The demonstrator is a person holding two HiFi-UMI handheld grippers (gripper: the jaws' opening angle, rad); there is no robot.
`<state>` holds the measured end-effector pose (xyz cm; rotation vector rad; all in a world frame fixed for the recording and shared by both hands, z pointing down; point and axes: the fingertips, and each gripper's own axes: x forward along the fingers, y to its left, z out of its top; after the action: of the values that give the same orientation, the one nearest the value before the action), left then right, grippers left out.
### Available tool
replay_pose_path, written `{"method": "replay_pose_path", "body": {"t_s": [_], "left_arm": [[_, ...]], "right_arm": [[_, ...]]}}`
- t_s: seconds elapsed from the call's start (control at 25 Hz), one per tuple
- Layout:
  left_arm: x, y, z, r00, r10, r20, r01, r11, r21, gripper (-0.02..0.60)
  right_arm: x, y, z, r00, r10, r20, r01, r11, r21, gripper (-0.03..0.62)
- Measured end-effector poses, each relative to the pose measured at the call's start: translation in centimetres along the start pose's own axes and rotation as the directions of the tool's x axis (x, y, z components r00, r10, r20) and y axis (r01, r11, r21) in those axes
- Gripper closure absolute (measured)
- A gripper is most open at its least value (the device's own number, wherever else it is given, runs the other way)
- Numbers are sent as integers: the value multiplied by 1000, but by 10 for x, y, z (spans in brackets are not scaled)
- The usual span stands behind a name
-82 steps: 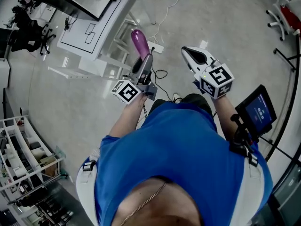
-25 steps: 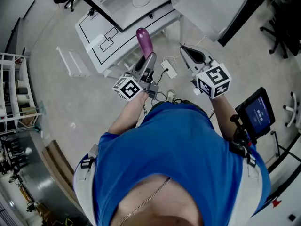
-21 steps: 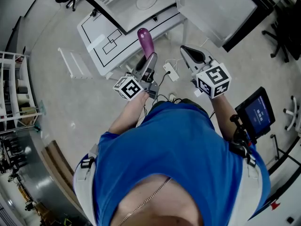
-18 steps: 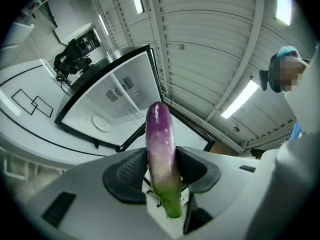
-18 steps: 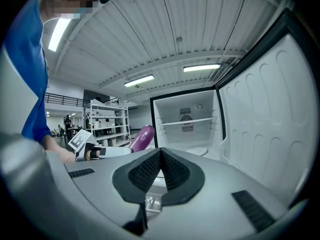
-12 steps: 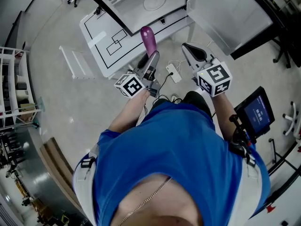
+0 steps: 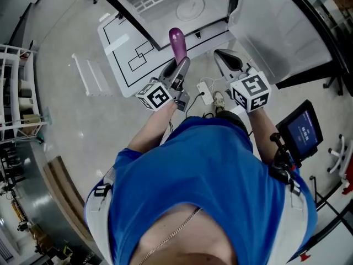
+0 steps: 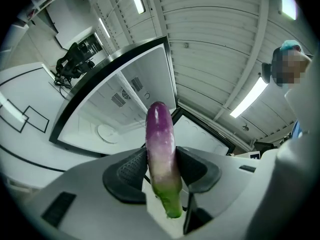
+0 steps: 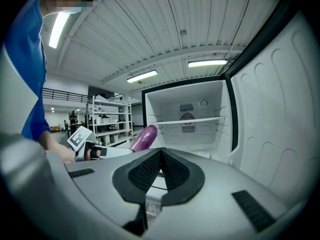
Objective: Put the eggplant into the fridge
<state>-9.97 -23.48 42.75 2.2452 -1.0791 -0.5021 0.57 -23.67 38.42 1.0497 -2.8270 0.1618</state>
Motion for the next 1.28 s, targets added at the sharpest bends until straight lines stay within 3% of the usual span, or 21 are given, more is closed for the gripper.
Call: {"method": "replay_pose_path", "body": {"t_s": [0.84,1.08,1.28], "left_arm": [[36,49,-5,988,122,-94,-109,986,130,391],[54,69,-5,970,204,-133,-166,954,250,391],[68,89,0,944,284,-166,-212,910,356,391]], "right_arm": [[7,2,-10,999,-18,-35,17,999,-30,594],[8,6,-12,999,-11,-43,9,999,-43,594],[11,13,-14,999,3,-54,-5,999,-45,594]]}}
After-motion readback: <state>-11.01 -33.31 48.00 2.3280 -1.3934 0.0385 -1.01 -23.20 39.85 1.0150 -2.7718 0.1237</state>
